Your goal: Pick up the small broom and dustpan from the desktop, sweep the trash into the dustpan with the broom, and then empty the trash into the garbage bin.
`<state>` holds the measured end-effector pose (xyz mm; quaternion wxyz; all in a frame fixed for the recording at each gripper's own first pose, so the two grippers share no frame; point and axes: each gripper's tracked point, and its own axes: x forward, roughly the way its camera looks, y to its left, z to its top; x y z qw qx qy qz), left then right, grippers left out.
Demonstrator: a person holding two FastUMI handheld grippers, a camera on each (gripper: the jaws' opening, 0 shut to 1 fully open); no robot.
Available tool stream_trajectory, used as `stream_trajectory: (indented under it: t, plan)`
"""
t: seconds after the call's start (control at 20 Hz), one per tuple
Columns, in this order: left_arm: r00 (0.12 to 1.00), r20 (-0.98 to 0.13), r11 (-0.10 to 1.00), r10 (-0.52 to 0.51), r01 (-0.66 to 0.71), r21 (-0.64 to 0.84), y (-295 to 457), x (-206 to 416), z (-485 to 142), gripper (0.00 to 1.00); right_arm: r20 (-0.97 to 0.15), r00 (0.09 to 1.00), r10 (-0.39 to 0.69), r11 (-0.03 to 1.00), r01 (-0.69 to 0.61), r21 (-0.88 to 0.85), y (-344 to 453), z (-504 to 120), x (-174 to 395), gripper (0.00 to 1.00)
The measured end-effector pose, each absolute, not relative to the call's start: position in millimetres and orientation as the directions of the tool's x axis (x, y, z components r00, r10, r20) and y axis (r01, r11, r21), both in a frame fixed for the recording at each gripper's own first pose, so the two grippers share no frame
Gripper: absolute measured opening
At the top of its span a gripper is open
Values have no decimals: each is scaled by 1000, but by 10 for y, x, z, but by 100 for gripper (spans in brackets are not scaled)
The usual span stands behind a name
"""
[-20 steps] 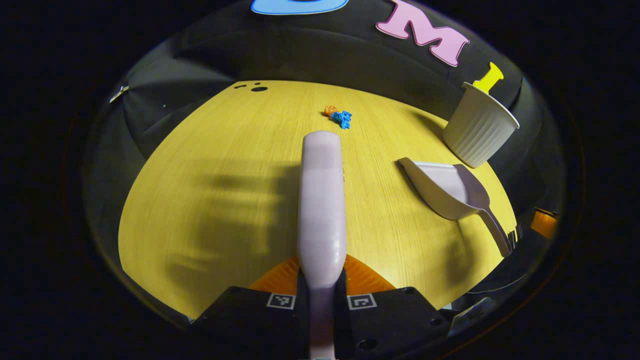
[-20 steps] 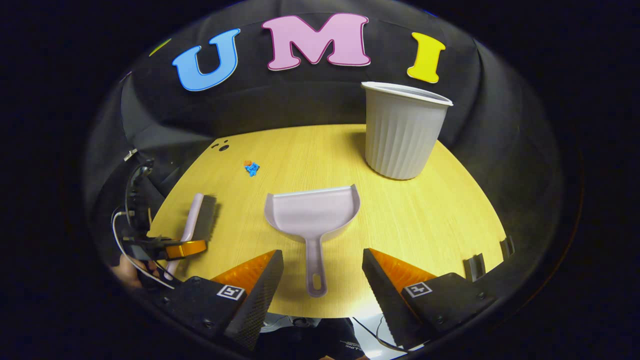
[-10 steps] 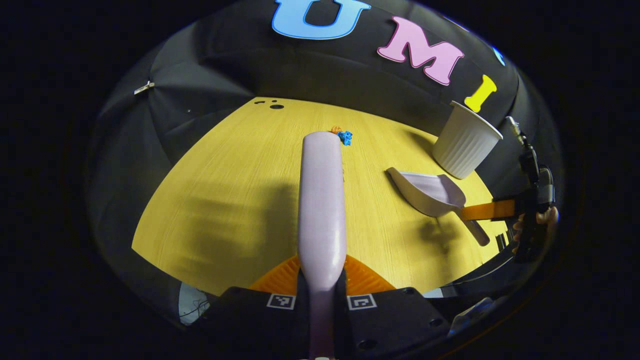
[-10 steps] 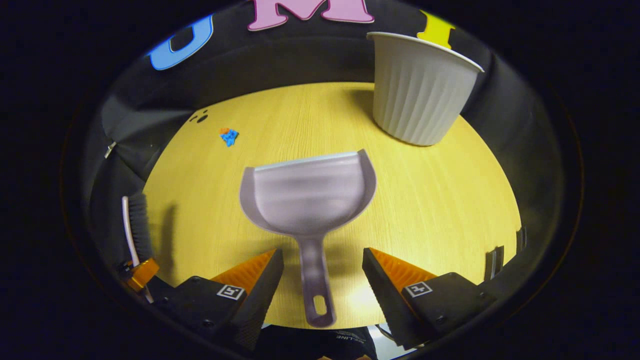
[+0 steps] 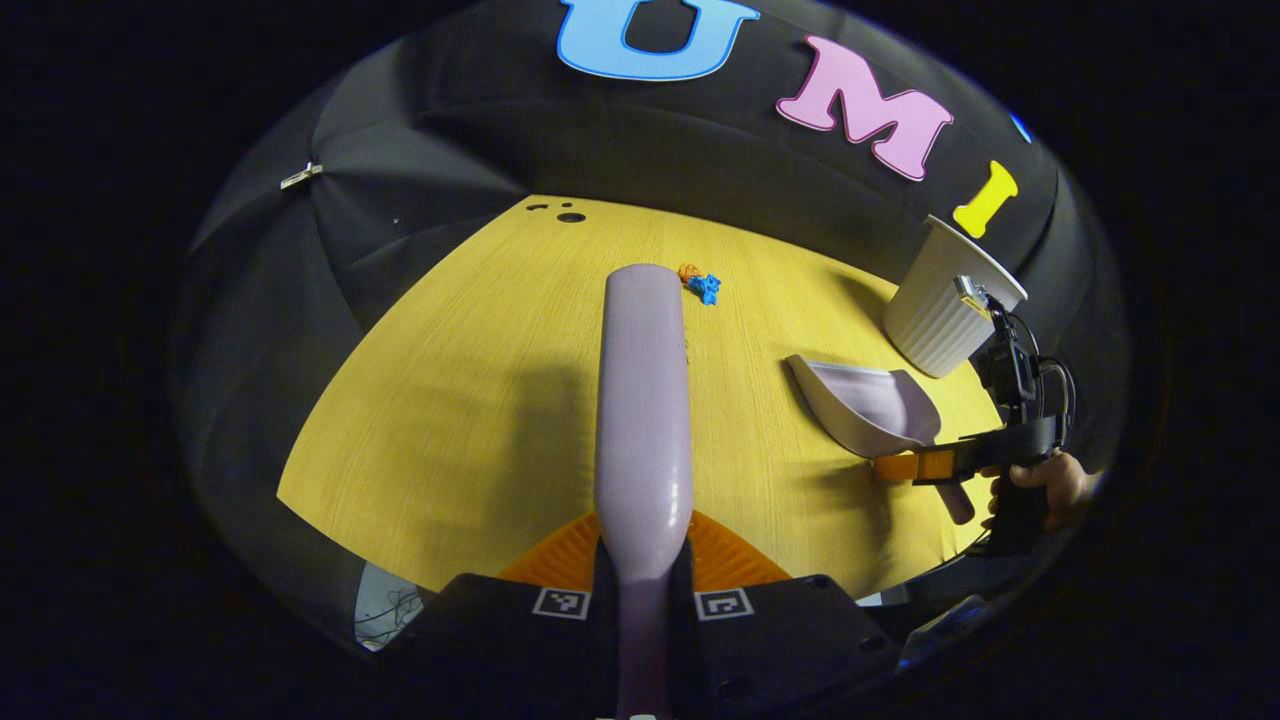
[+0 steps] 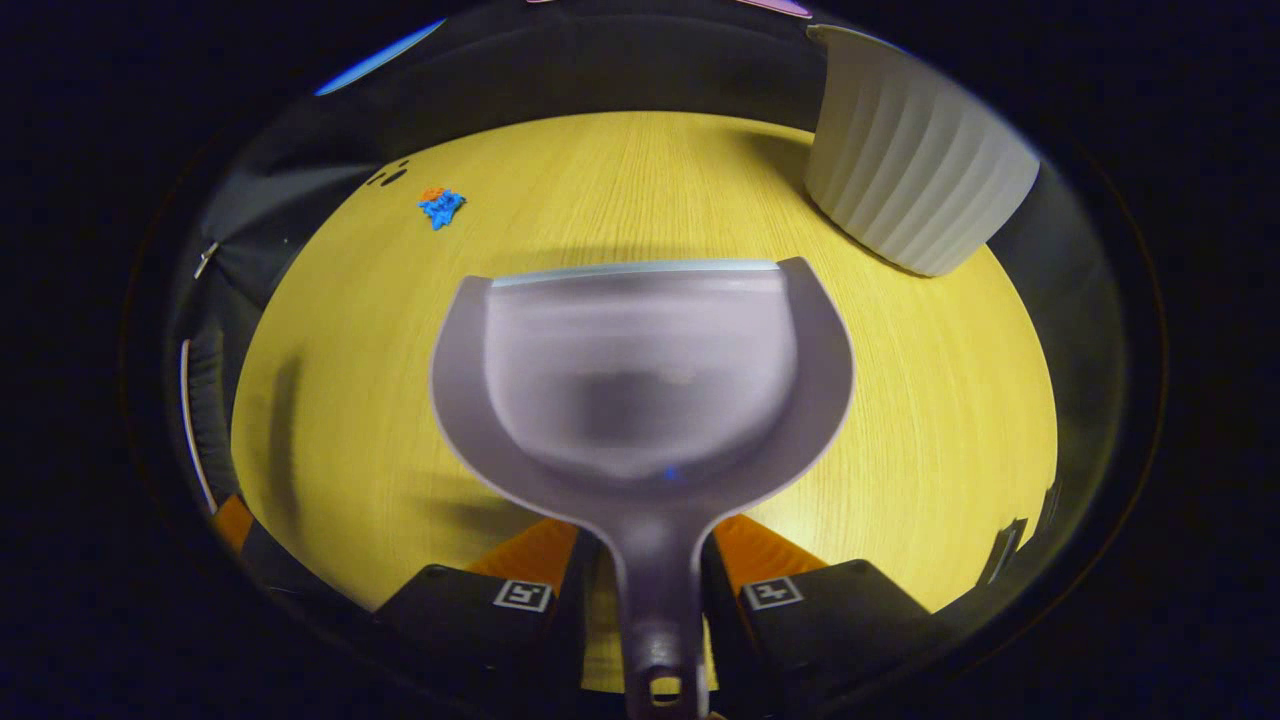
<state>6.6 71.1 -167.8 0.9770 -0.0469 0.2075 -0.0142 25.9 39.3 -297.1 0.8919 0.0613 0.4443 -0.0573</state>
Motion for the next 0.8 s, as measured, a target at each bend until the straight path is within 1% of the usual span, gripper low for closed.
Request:
stream_trajectory:
  t: [0.05,0.1,0.15,0.25,0.3,0.35,0.4,0.6,0.65,0.7,0.8]
  plan:
    - [911,-410,996,-44,6,-93,700,89,-1666,24,-804,593,-45,986,154,58,380,-2980,274,54]
    - [909,-415,996,-40,4,-87,689,129,-1643,25,-812,582,-30,988,143,66,389,-2961,233,39]
    - [906,-421,997,-38,5,-80,675,173,-1621,24,-809,588,-18,989,128,72,397,-2958,242,39]
    - [899,-437,998,-32,7,-59,652,265,-1578,24,-808,589,16,993,84,80,393,-2966,240,34]
    - [894,-447,999,-29,8,-48,643,317,-1549,24,-807,590,35,995,55,84,387,-2963,217,37]
    - [889,-456,999,-31,17,-35,632,393,-1517,24,-807,588,54,995,32,90,390,-2964,210,32]
    - [884,-466,1000,-28,21,-18,637,487,-1474,24,-808,585,69,996,10,93,389,-2963,208,36]
    - [864,-504,999,-9,25,26,716,973,-1274,24,-827,552,105,994,-63,83,278,-2982,136,36]
    - [863,-506,999,-2,22,33,750,1135,-1229,22,-828,549,113,993,-87,78,247,-2956,120,40]
    - [860,-511,999,12,12,45,791,1275,-1186,24,-825,551,125,991,-111,76,216,-2905,123,36]
    - [848,-528,998,46,-11,69,885,1555,-1141,24,-829,536,161,984,-149,94,178,-2841,109,35]
